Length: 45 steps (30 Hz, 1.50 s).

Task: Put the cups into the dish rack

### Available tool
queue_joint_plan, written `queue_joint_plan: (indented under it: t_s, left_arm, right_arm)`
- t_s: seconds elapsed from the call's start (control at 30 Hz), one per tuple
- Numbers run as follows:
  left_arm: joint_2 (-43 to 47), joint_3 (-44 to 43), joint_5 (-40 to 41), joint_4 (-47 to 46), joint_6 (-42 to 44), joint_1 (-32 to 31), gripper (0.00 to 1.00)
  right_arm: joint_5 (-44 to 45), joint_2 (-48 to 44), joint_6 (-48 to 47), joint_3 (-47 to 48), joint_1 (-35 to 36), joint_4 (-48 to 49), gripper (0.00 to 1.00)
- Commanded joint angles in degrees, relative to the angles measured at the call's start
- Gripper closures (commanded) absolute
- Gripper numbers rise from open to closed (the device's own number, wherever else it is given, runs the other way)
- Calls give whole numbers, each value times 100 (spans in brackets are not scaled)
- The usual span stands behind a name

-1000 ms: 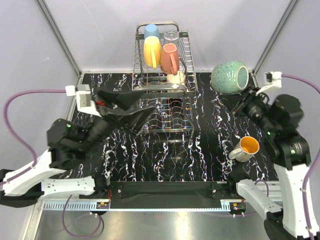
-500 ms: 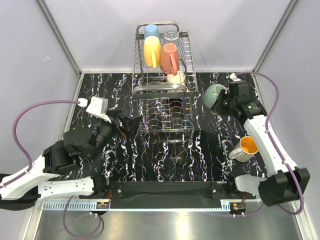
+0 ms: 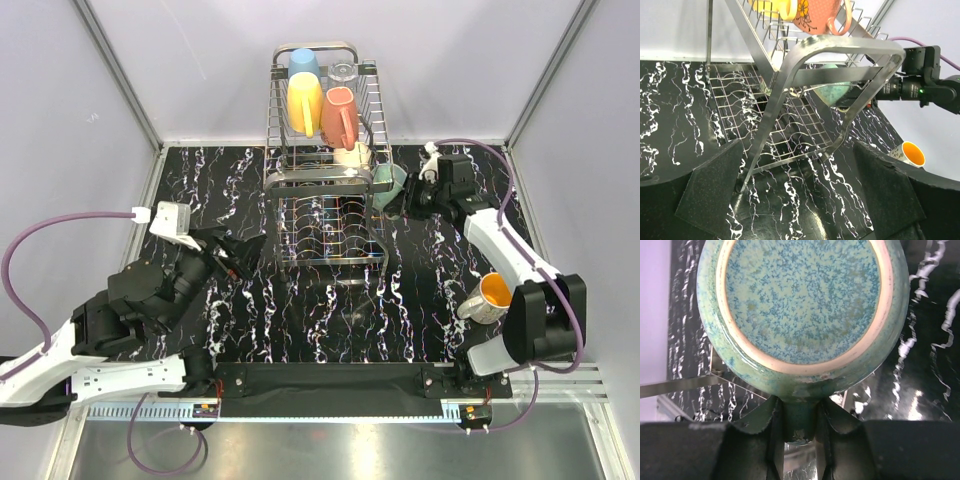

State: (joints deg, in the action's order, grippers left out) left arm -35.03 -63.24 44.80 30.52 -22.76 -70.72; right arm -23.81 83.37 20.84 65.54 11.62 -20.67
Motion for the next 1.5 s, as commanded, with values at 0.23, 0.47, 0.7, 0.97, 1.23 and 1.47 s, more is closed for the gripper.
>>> queue_joint_plan:
  t_s: [0.23,0.47,0.7,0.97,1.23,1.47]
  left_arm:
    - [-13,31,38,-108,-246,-30,1]
    - [-241,-48,-94,-152,-299,-21,1]
    - [-286,-109,-155,-126,-343,-30,1]
    - [-268,-127,-182,-126,-378,-21,1]
    - [-250,-144,-217,-29,-431,-21,1]
    - [-145,-101,-217,24,-501,-21,1]
  right_arm:
    - [-1125,205,52,39,60,1337,100]
    - [-670,521,-282,38,481,1214,100]
    - [-1,785,-449,196,614,1038,100]
    - [535,1111,-809,477,859,793,100]
    - [940,1295,-915,671,1150,590,82]
    - [1054,1322,-924,645,1238,493,61]
